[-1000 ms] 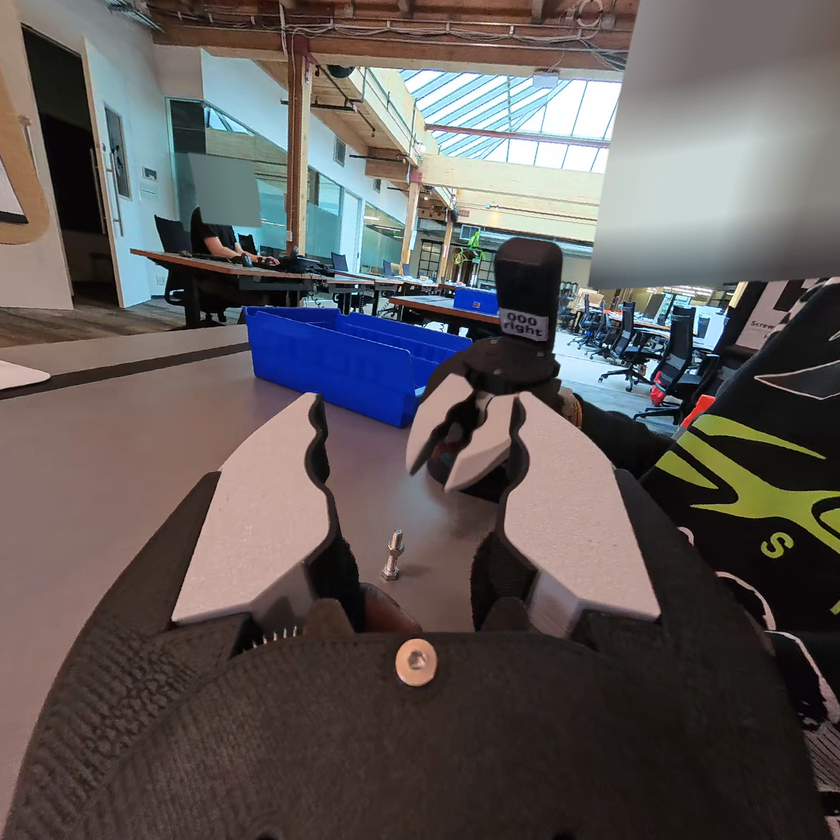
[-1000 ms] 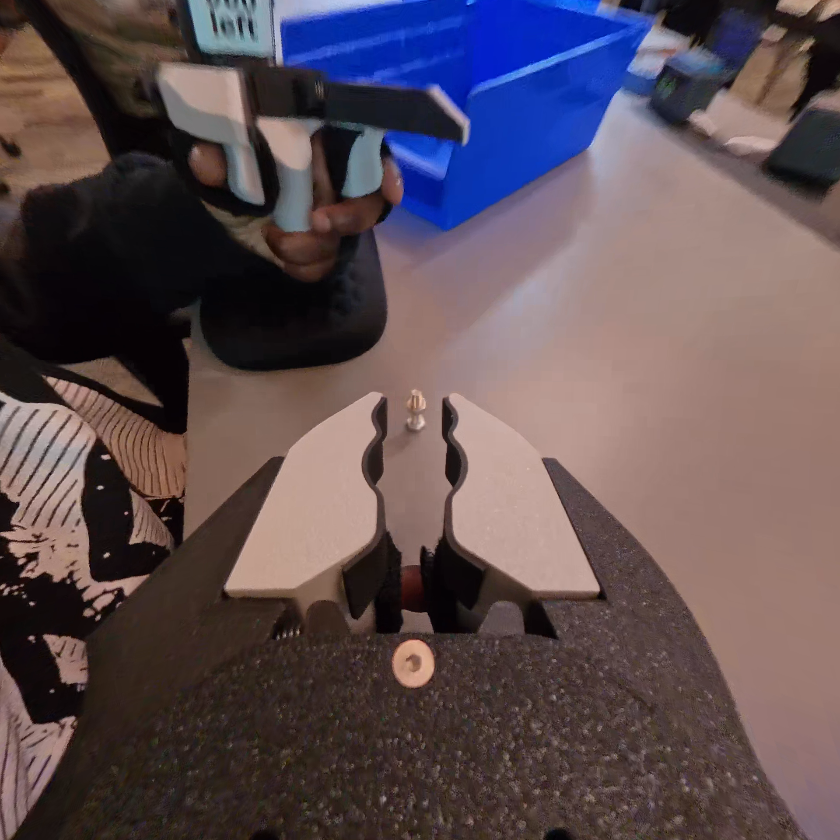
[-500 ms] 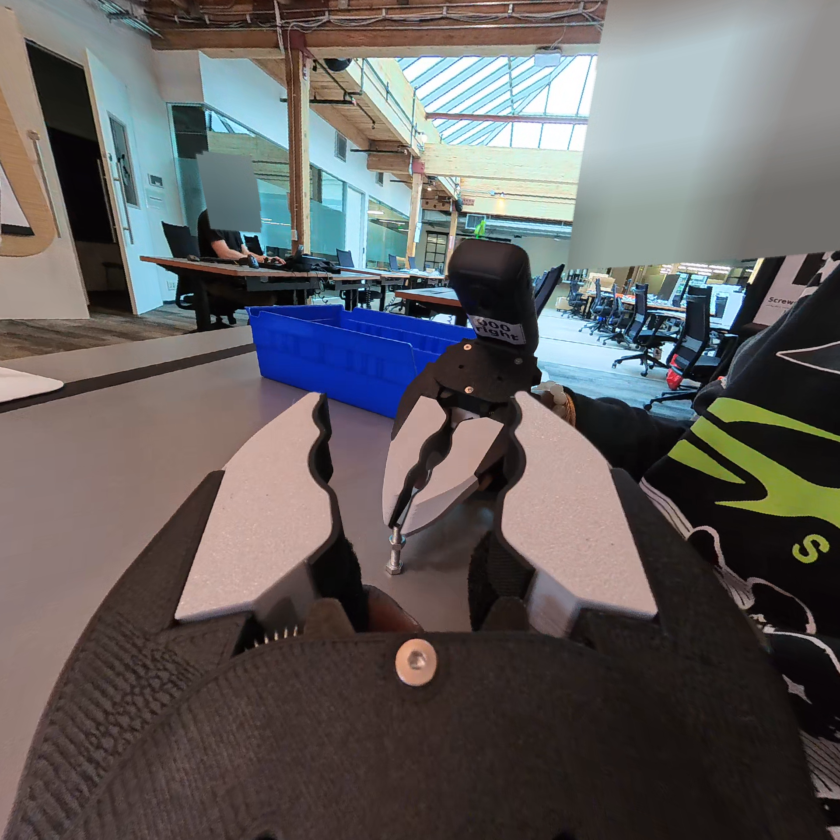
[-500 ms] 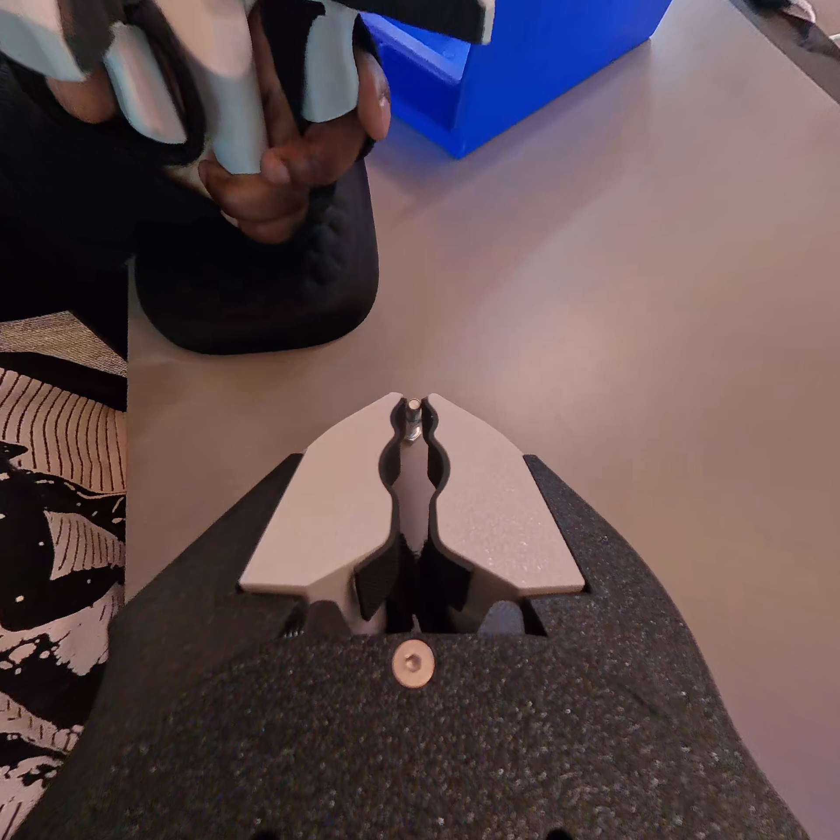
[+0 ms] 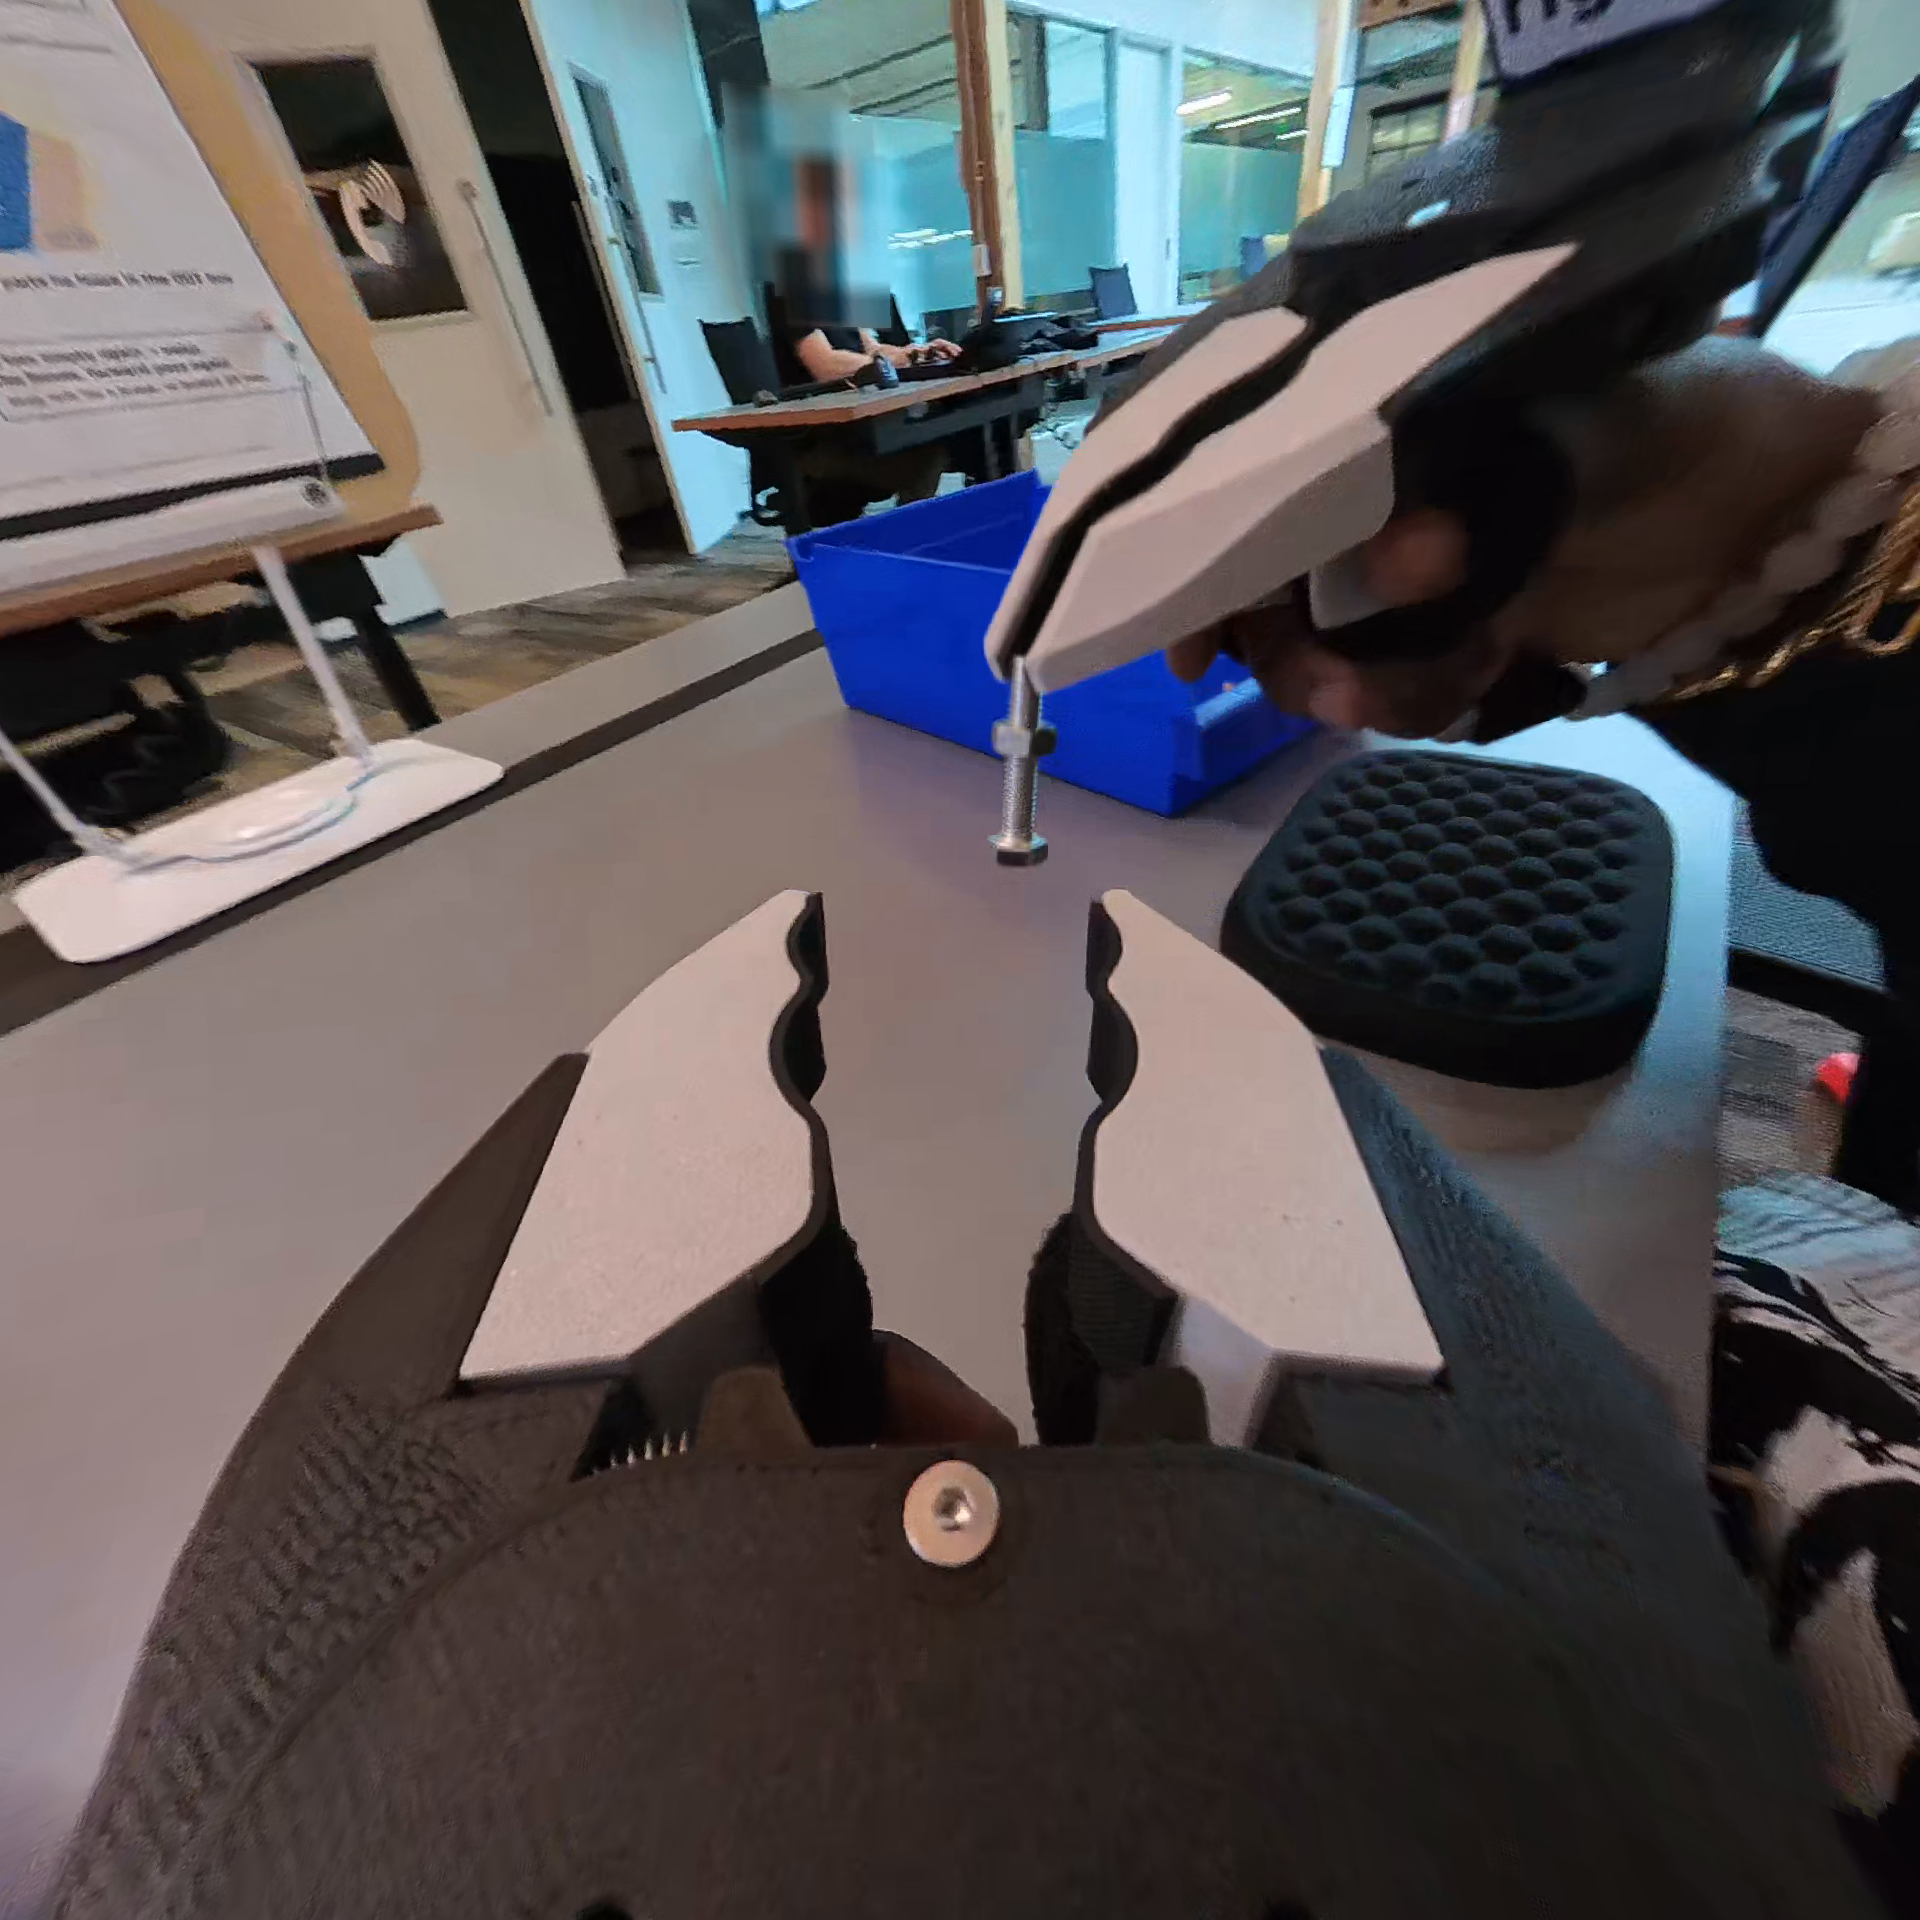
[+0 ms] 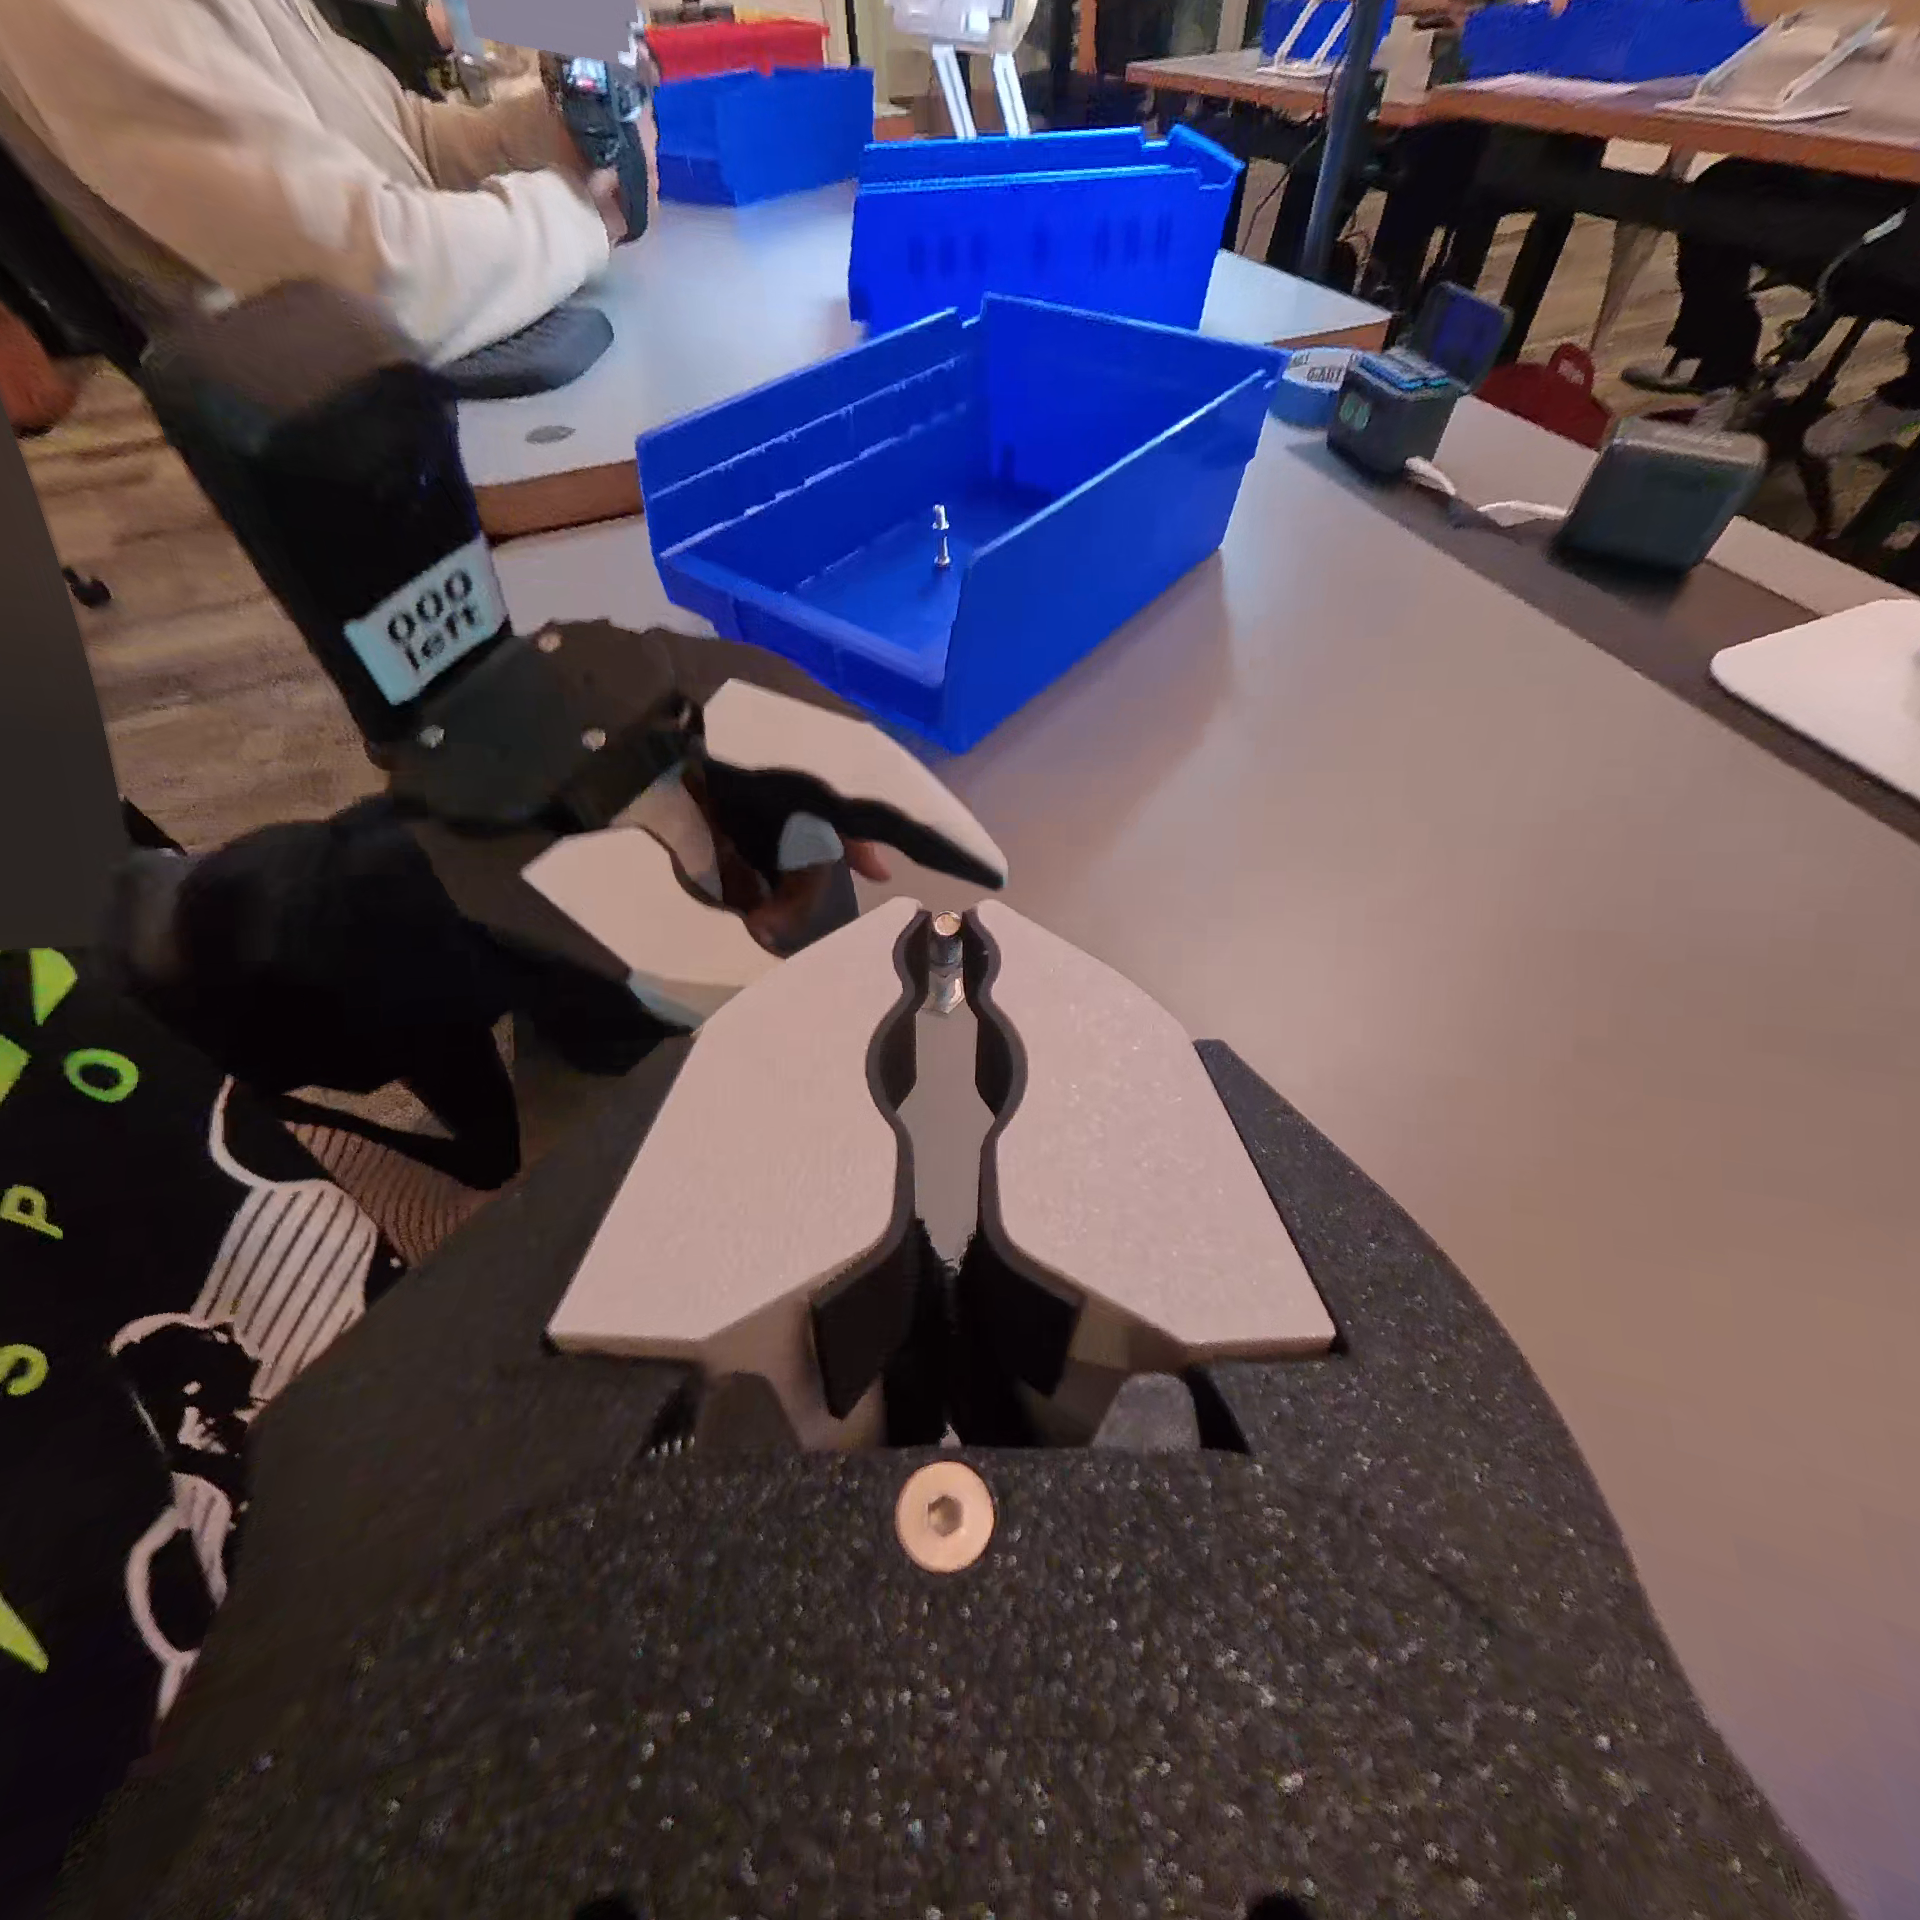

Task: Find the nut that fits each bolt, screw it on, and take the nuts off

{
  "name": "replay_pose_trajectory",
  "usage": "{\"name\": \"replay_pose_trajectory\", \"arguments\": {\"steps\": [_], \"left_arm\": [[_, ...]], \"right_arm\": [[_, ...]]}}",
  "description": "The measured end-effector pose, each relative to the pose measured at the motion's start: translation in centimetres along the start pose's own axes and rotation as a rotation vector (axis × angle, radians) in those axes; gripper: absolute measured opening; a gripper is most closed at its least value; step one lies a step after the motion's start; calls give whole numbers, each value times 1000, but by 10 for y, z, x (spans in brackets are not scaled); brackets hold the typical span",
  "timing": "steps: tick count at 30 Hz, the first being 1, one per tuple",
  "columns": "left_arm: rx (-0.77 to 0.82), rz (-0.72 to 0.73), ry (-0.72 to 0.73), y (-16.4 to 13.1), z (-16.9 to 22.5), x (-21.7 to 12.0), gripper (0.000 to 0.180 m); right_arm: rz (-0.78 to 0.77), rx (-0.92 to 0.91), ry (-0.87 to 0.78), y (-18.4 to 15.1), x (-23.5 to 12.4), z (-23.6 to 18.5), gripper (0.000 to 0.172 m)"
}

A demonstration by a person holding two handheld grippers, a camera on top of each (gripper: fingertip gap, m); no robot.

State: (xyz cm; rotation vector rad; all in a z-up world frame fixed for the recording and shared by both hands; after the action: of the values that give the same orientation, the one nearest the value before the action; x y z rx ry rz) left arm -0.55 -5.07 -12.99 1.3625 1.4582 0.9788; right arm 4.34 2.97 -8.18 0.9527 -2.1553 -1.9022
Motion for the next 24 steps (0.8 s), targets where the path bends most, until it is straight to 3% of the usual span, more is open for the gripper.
{"name": "replay_pose_trajectory", "arguments": {"steps": [5, 12, 24], "left_arm": [[-3, 22, 33, 4, 6, 7, 38], [73, -18, 205, 6, 3, 11, 29], [78, -15, 199, 4, 5, 13, 10]], "right_arm": [[19, 17, -26, 4, 0, -6, 6], [64, 83, -88, 9, 4, -7, 6], [74, 107, -85, 6, 12, -7, 6]]}}
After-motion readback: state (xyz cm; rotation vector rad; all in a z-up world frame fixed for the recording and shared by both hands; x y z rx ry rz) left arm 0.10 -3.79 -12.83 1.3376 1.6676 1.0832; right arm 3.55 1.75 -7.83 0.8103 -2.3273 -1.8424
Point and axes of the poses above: each gripper's, where its closed fingertips meet, x out along the fingers, y out of its top, z = x × y across the jaws, the point moved 5 cm from there along -x, back along the fingers, and after that the axes turned 10 degrees about x, right-handed, at the moved point
